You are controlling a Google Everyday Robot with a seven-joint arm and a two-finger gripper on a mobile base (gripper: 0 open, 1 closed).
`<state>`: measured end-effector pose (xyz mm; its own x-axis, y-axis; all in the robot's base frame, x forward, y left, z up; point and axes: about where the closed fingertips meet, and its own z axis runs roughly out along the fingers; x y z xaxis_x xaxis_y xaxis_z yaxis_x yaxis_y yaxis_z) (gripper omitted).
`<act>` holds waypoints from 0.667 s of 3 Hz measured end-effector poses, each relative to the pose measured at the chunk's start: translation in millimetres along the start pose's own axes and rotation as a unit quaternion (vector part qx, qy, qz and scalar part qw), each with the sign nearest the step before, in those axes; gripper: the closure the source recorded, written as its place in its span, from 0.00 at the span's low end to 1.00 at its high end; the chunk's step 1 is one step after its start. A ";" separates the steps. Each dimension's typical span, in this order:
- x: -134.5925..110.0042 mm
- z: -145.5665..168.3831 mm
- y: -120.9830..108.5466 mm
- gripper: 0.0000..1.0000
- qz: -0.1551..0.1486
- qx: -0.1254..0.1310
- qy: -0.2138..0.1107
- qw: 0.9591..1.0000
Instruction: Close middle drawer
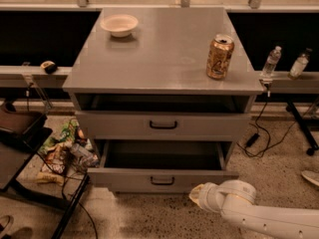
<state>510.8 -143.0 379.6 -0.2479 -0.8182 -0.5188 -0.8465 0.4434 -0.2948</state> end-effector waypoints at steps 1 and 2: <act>-12.5 16.0 -27.2 1.00 -0.014 0.007 -0.022 1.000; -26.9 31.8 -66.7 1.00 -0.028 0.019 -0.050 0.998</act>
Offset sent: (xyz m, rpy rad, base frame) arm 0.1652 -0.0239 0.0278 0.0951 -0.1739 0.0991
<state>588.9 -138.9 387.7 -0.1496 -0.8023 -0.5778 -0.8386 0.4125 -0.3557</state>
